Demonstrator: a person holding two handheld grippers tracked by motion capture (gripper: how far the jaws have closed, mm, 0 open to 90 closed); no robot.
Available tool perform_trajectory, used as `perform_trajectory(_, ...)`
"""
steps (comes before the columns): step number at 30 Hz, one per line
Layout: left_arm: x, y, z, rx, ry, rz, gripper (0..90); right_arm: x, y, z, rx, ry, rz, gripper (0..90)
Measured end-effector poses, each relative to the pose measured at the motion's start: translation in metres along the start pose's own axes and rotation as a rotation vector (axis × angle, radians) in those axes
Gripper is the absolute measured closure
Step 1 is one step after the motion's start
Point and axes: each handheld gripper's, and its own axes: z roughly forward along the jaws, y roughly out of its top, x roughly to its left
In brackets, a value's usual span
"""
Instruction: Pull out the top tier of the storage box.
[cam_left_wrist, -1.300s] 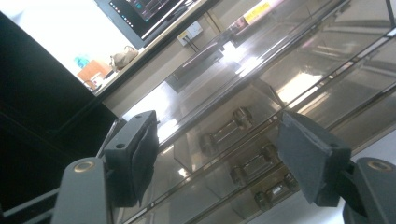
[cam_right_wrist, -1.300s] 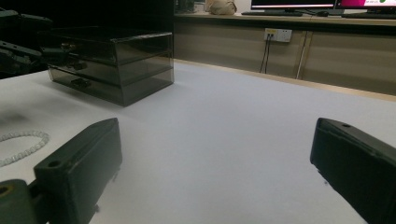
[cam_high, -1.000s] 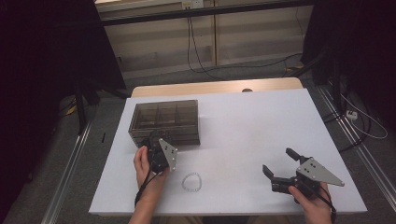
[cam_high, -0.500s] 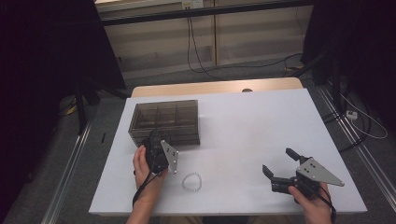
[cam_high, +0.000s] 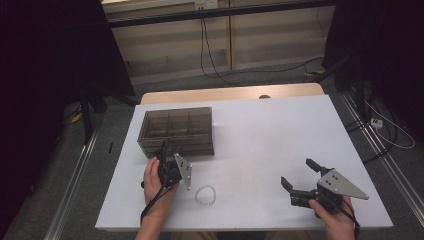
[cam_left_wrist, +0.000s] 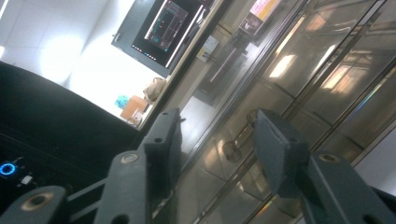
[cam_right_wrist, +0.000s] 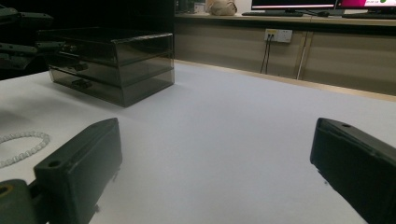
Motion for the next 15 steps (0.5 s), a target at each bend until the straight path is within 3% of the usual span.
perform_trajectory(15, -0.0038, -0.0025, 0.0022, 0.0, 0.016, 0.061, 56.9, 0.0, 0.0004, -0.0003, -0.003, -0.002, -0.002, 1.6)
